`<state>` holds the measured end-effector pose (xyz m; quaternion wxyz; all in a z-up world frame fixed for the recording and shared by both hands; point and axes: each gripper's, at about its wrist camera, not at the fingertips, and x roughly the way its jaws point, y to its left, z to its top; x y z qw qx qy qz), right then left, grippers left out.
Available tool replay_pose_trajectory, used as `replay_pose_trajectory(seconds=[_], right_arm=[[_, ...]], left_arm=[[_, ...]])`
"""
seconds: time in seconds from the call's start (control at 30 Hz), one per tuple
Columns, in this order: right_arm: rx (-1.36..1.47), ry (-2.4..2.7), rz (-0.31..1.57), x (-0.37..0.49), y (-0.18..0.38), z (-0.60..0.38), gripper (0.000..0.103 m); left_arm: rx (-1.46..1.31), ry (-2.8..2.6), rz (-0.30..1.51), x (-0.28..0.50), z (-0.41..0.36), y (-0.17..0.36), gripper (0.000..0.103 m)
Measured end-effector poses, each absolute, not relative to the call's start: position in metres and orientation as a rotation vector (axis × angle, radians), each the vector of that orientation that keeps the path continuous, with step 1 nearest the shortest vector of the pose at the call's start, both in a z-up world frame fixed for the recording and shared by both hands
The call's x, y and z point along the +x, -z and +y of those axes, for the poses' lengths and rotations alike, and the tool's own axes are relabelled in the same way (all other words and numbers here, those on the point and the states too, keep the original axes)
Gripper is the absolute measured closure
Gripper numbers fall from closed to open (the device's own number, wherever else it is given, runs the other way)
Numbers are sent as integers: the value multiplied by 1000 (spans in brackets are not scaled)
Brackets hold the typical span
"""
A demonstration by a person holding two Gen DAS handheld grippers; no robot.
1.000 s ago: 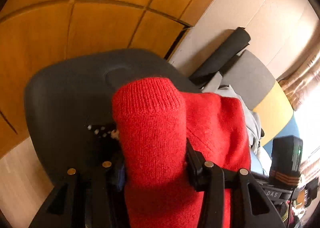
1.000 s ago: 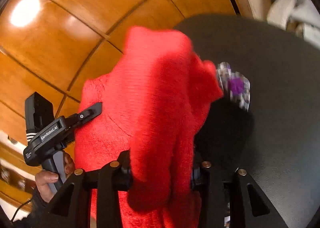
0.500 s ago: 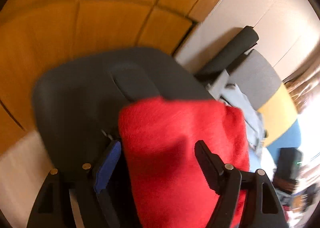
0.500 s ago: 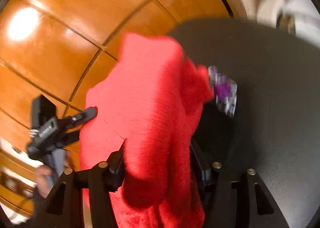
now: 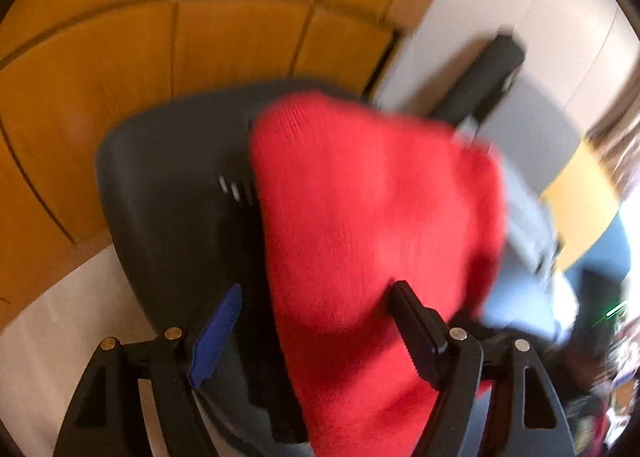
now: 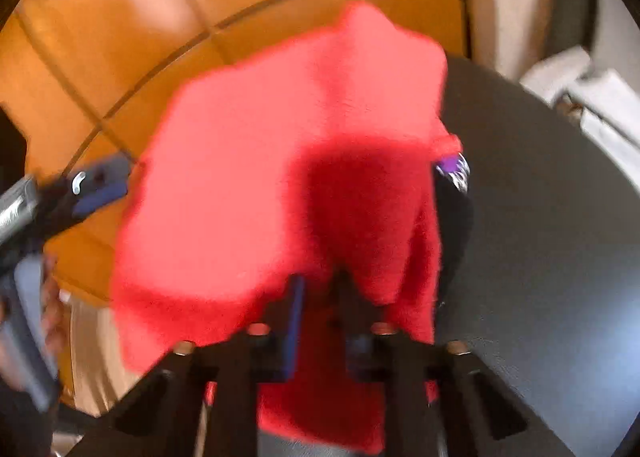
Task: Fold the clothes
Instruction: 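Lower the folded sweater onto the black seat and open the right gripper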
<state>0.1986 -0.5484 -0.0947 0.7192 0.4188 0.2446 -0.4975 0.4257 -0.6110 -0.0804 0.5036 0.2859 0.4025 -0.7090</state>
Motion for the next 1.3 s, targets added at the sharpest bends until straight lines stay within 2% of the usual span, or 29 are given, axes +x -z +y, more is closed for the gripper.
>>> replay_pose_trajectory(seconds=[0.17,0.27,0.4,0.47,0.5,0.53,0.6,0.7,0.73,0.83,1.3], right_arm=[[913,1114,512,184,71,-532,90],[824,1148,468,180,45,-508,84],[732,1226,436,193,18,-463,64],[715,1273,422,213,11,-432,62],[709,1283,407,214,5,-415,60],[700,1286,405,215,1,-404,54],[681,1285,423,221,-8,-393,47],[639,1277,434,225,-21,-372,46],[629,1278,433,228,-18,-373,43],[611,1277,429,231,-18,-366,40],[589,1270,431,241,-14,-370,39]], left_arm=[[591,1691,787,425,-583,57,27],[560,1670,683,425,-551,33,26],[579,1630,631,422,-503,8,26],[596,1586,545,408,-484,-5,27],[601,1561,502,404,-473,-12,33],[576,1551,479,407,-464,-19,36],[525,1531,435,413,-448,-33,36],[451,1498,368,421,-423,-54,36],[429,1483,353,424,-416,-60,36],[419,1501,409,435,-411,-65,36],[494,1558,502,427,-398,-60,37]])
